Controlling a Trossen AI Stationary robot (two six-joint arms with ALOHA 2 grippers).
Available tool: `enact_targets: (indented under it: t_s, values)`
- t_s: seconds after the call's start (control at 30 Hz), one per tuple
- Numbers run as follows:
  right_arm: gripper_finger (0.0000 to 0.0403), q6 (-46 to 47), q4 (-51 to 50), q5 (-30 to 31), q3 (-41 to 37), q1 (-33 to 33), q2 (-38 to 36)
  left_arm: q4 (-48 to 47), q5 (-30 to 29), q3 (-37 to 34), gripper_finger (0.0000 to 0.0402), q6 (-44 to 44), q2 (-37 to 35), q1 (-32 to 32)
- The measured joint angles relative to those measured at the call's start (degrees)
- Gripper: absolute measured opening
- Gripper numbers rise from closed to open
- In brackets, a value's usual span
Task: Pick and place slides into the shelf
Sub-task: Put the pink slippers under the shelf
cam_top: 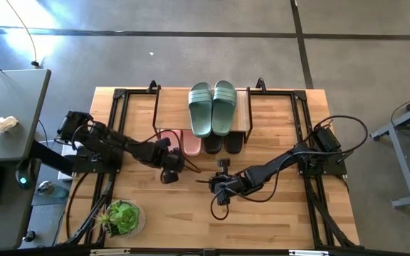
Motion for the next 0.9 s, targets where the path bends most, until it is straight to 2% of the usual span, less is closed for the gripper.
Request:
enact_targets:
  t_s: [0.5, 0.9]
  values:
    - [0.0000, 0.0, -0.1, 1.0, 0.0, 0.0, 0.0, 0.0, 0.1, 0.0, 0.0003, 2.9, 0.0, 5.5]
    - [0.0000, 0.2, -0.8, 2.5, 0.0, 0.0, 0.0, 0.2, 0.8, 0.0, 0.0003, 4.0, 0.0, 5.7]
